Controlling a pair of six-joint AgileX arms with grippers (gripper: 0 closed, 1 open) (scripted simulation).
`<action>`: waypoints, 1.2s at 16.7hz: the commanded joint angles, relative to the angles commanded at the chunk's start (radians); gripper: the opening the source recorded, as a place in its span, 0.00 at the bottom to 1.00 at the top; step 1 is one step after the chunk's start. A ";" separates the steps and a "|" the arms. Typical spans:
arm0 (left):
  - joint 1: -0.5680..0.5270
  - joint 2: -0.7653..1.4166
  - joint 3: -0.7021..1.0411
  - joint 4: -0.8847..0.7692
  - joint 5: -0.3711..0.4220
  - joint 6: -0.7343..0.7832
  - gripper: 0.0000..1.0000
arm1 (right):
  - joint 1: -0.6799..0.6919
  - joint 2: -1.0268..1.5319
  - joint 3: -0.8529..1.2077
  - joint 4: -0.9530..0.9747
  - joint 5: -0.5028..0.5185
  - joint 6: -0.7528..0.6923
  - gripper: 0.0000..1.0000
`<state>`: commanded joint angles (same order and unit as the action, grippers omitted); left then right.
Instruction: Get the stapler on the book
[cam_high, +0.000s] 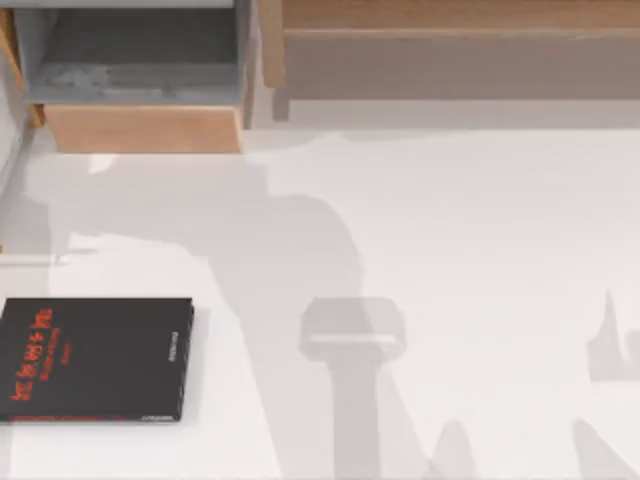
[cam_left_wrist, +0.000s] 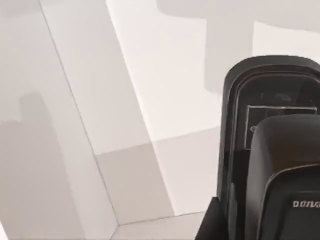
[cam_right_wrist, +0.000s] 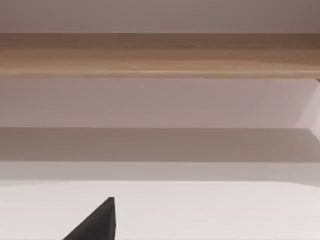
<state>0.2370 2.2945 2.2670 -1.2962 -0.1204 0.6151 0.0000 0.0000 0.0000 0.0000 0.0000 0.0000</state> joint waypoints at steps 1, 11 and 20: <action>-0.027 -0.070 -0.057 0.002 -0.009 -0.007 0.00 | 0.000 0.000 0.000 0.000 0.000 0.000 1.00; -0.189 -0.477 -0.734 0.019 -0.057 -0.331 0.00 | 0.000 0.000 0.000 0.000 0.000 0.000 1.00; -0.402 -0.667 -1.222 0.302 0.041 -0.797 0.00 | 0.000 0.000 0.000 0.000 0.000 0.000 1.00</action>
<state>-0.1648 1.6280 1.0450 -0.9940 -0.0789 -0.1822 0.0000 0.0000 0.0000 0.0000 0.0000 0.0000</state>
